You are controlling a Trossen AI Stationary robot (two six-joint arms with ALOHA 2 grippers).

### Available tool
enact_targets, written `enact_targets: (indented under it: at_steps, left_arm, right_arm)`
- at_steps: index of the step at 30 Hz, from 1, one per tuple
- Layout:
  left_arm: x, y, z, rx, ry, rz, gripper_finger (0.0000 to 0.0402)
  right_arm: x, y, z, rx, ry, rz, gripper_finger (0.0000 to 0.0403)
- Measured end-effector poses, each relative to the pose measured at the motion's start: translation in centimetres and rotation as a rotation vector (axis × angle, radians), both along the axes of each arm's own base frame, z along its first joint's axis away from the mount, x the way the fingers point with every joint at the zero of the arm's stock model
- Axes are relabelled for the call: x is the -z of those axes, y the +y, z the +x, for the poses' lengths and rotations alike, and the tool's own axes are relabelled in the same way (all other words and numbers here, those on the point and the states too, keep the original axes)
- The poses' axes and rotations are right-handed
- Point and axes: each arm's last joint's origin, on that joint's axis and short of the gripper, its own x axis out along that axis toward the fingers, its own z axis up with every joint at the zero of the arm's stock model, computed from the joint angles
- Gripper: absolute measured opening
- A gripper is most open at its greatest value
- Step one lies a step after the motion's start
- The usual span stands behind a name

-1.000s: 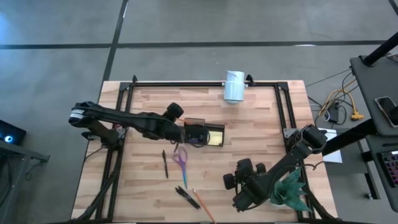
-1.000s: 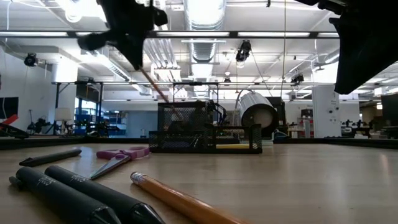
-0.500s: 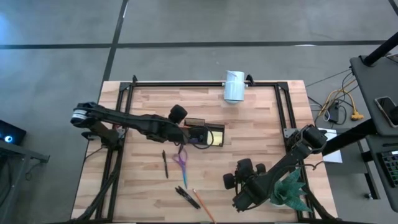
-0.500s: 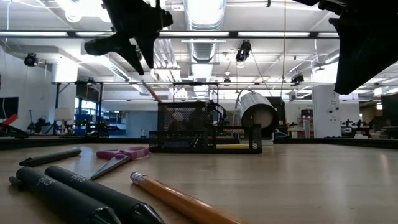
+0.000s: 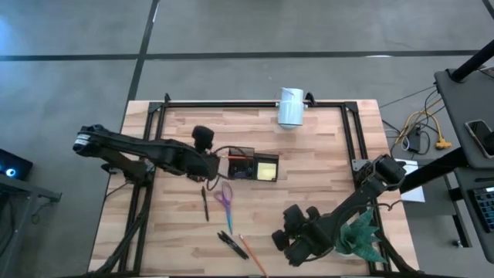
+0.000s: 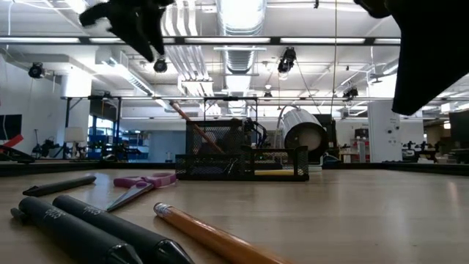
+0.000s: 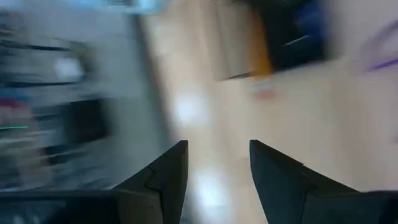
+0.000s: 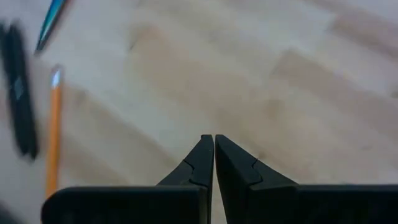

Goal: Pick and place office supplies into organizer
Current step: Put the yellow pencil into the black desk organizer

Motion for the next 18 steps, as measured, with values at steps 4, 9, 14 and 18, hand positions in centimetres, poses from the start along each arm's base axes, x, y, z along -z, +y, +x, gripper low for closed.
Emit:
enact_targets:
  at_steps: [4, 9, 14, 18]
  left_arm:
    - [-0.3, -0.8, -0.4, -0.109, -0.134, -0.408, 0.0153]
    - [0.1, -3.0, 0.1, -0.156, -0.219, -0.678, 0.0153]
    - [1.4, -5.4, 0.3, -0.160, -0.291, -0.744, 0.0153]
    - [3.1, -6.5, -0.3, -0.206, -0.268, -0.727, 0.0153]
  right_arm:
    - [0.7, 0.4, 0.9, -0.097, -0.037, 0.085, 0.0012]
    - [1.6, 0.3, 1.8, -0.108, -0.107, 0.163, 0.0038]
    - [1.4, 0.6, 3.1, -0.203, -0.182, 0.258, 0.0091]
    - [0.4, 1.5, 4.2, -0.353, -0.304, 0.301, 0.0133]
